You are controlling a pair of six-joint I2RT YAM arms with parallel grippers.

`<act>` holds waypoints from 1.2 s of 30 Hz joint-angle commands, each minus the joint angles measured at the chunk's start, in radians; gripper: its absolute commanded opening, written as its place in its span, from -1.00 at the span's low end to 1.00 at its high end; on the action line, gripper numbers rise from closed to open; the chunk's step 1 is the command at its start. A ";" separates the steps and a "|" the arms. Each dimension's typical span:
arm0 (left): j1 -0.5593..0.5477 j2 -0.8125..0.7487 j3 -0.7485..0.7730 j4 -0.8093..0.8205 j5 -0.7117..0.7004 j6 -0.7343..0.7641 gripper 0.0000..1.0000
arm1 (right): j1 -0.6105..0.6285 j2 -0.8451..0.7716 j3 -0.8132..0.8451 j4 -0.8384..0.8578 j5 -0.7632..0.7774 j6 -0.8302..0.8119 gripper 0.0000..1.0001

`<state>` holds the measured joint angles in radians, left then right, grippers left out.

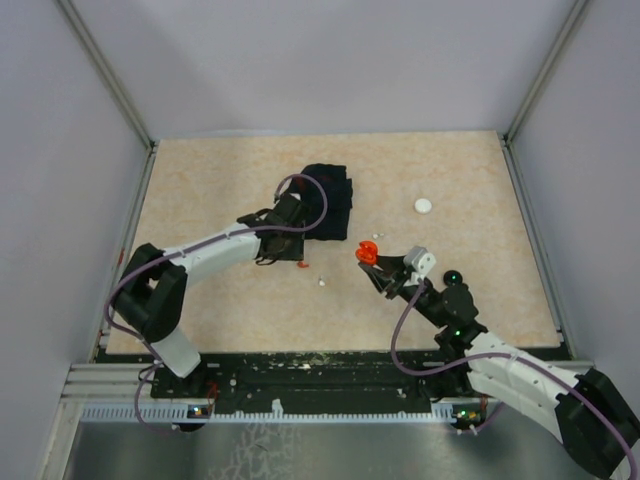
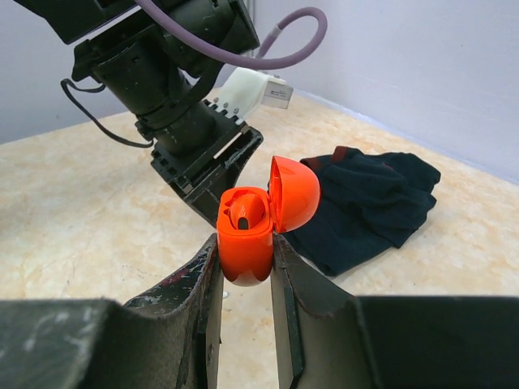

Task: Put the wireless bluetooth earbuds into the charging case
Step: Move the earbud to the center of the board, then pick up the earbud from the center of the board.

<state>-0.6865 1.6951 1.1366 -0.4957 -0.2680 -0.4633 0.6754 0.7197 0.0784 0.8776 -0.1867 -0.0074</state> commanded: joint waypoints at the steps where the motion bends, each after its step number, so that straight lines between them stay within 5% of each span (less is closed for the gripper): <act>1: 0.002 -0.031 -0.061 0.081 0.034 -0.188 -0.02 | -0.001 0.008 0.015 0.072 -0.020 0.007 -1.00; 36: -0.067 0.125 -0.023 0.119 -0.105 -0.208 -0.26 | -0.002 -0.008 0.004 0.059 -0.007 0.003 -1.00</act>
<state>-0.7509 1.8050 1.1038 -0.3920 -0.3683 -0.6781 0.6754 0.7265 0.0780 0.8890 -0.1925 -0.0074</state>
